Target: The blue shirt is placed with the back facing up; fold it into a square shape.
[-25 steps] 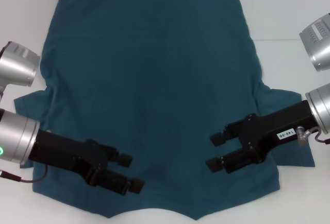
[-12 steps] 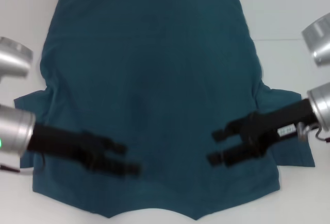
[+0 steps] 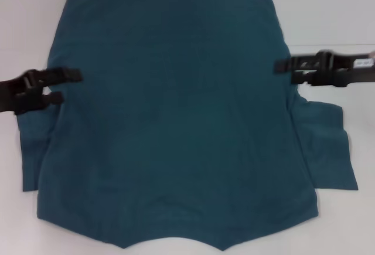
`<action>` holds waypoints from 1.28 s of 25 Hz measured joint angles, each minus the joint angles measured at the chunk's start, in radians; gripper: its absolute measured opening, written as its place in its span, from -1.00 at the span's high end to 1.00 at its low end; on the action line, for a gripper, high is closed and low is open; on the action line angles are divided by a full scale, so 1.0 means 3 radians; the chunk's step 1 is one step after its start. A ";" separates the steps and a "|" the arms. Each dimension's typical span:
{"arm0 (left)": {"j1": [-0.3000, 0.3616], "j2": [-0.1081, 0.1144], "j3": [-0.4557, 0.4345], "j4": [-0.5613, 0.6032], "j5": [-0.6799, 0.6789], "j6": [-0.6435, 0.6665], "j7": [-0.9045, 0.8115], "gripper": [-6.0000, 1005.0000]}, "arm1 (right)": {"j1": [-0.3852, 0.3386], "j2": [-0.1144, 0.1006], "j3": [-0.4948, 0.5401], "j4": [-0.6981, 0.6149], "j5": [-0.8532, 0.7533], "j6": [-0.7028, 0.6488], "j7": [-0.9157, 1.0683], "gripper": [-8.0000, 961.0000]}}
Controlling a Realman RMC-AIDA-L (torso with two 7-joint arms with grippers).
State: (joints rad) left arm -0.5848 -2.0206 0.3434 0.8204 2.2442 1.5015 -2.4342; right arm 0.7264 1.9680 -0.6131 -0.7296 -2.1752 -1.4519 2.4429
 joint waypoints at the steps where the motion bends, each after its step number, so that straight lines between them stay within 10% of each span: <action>1: 0.0019 0.0005 -0.0051 -0.0033 -0.0001 -0.0046 -0.0033 -0.80 | 0.0017 -0.0076 0.0004 0.0144 0.0069 0.0049 0.0009 -0.68; 8: 0.0193 0.0000 -0.0160 -0.0115 0.0025 -0.0308 -0.0141 -0.79 | 0.0223 -0.0408 -0.0055 0.0669 0.0137 0.0161 0.0025 -0.68; 32: 0.0370 -0.0044 -0.0164 -0.0461 0.0028 -0.1149 0.0310 -0.76 | 0.0226 -0.0410 -0.0099 0.0669 0.0138 0.0187 0.0035 -0.68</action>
State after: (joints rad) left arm -0.4739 -2.0338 0.2943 0.6821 2.2526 1.1568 -2.3411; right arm 0.7942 1.8449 -0.6429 -0.5289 -2.1337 -1.3958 2.4534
